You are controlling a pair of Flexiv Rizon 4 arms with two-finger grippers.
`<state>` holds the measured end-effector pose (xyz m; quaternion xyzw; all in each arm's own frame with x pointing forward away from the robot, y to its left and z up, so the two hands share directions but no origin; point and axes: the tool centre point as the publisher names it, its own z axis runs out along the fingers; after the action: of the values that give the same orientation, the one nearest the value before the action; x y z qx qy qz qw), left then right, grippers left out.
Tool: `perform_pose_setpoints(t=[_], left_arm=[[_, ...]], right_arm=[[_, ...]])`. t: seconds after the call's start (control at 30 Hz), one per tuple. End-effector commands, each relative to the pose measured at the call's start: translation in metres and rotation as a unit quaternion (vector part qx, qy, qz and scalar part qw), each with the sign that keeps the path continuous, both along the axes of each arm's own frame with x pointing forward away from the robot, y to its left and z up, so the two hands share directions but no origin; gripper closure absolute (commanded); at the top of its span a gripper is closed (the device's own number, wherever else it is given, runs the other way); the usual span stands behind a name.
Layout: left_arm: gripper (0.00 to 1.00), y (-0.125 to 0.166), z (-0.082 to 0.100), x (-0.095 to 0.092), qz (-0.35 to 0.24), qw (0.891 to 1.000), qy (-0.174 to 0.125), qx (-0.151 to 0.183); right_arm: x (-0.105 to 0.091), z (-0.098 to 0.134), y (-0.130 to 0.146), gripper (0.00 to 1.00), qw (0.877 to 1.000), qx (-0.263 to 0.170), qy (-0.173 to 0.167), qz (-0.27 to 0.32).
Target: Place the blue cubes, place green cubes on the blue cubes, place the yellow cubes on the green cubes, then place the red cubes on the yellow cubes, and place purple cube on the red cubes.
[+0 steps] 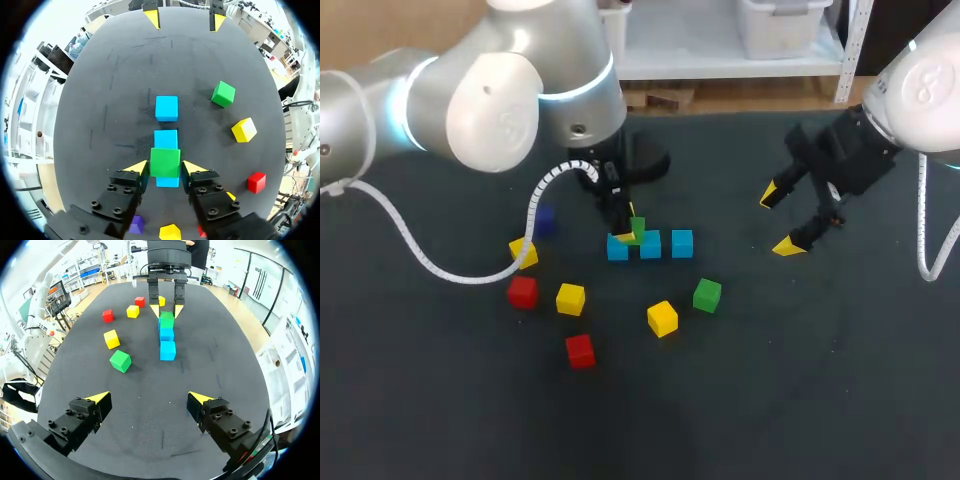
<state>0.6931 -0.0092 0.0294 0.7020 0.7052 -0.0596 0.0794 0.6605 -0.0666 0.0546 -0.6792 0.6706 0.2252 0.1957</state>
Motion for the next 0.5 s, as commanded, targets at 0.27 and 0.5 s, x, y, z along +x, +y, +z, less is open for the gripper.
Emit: perform_pose_setpoints(t=[0.27, 0.5], left_arm=[[0.00, 0.004, 0.013, -0.004, -0.007, 1.000, 0.002, -0.002], [0.00, 0.017, 0.041, -0.016, -0.006, 1.000, -0.018, -0.024]], right_arm=[[0.001, 0.000, 0.000, 0.00, 1.000, 0.001, 0.000, 0.001], [0.001, 0.000, 0.000, 0.00, 1.000, 0.001, 0.000, 0.001]])
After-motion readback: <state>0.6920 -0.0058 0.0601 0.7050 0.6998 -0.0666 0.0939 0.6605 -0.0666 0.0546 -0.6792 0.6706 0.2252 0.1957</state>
